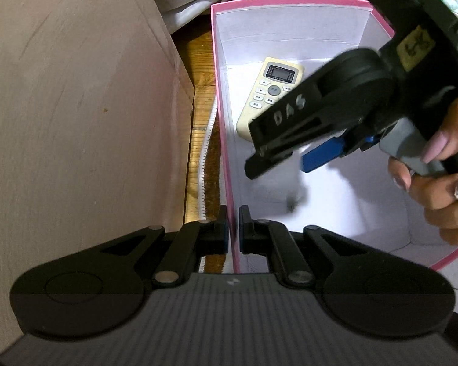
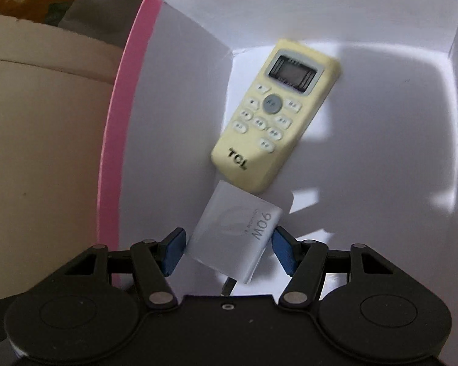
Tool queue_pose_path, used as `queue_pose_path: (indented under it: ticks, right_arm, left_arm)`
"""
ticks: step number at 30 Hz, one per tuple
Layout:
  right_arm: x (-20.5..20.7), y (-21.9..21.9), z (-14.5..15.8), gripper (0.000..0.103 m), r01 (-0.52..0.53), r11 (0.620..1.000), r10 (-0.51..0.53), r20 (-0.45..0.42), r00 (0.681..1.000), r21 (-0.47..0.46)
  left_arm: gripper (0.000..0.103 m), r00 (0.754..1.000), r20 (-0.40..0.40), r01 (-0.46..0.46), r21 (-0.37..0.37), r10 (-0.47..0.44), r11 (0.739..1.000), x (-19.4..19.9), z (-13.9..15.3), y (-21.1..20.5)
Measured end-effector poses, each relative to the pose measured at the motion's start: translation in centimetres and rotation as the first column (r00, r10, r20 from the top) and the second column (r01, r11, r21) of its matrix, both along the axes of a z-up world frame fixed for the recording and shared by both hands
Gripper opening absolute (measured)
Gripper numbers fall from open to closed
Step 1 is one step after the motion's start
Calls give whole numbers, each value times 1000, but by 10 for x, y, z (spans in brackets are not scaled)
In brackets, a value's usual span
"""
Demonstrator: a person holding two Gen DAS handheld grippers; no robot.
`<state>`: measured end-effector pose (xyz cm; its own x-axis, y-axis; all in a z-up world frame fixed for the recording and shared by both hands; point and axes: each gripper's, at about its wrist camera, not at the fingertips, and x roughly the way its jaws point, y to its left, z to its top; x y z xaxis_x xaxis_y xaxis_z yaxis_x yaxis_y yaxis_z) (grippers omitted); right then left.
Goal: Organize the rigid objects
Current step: 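Lower the flat white charger into the box beside the remote and release, then return the right tool to the pile and grasp the white cube charger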
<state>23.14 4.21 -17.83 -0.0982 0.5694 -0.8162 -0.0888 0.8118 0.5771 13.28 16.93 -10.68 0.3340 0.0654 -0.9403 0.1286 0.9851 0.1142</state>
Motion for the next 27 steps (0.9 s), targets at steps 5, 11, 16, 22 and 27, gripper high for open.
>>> queue_pose_path:
  ticks: [5,11,16,22,27]
  right_arm:
    - [0,-15,16,77,30,998,-29,-17,999,49]
    - [-10,-68,69,77,23,982,-34,55,998,188]
    - [-41,-135,119,78,-32,972,-31,259,965,234]
    - [-85,-200,149,78,-56,998,61,622,781,-27]
    - [-91,-247,124,78,34,992,61,689,722,-124]
  left_arm:
    - [5,1000,-1,1,-1,-1,1000,0,0,0]
    - [5,1000,-2,1,1,-1,1000,1,0,0]
    - [5,1000,-1,7,11,-7,1000,1,0,-2]
    - [5,1000,0,6,12,-6,1000,0,0,-2]
    - [5,1000,0,6,13,-6,1000,0,0,-3]
